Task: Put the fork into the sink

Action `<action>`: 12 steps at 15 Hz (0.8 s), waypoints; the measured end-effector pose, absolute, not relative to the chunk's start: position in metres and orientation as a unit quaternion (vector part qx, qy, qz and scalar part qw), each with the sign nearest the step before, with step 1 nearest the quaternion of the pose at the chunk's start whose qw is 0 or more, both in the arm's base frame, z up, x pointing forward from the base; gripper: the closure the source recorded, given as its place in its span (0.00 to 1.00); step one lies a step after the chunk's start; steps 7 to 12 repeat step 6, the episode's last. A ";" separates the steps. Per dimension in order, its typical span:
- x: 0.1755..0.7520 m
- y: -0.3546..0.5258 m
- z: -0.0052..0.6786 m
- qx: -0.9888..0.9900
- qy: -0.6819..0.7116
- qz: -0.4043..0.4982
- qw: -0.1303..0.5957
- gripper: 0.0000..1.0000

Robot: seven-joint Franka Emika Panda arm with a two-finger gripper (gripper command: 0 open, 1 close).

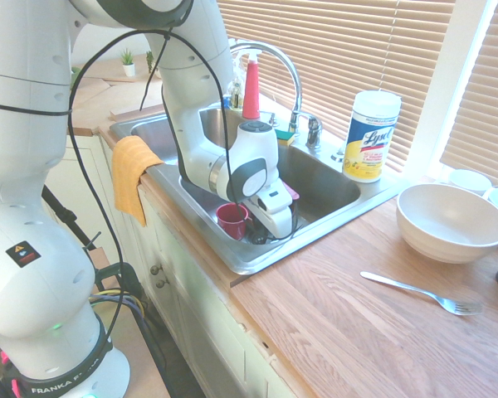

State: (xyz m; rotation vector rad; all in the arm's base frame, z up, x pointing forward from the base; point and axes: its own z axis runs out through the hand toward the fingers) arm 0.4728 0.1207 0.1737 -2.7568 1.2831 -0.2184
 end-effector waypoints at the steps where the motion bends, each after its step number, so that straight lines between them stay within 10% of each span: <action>1: 0.476 0.122 0.187 -0.902 0.420 -0.081 0.054 0.00; 12: 0.484 0.130 0.287 -0.909 0.391 -0.125 0.078 0.00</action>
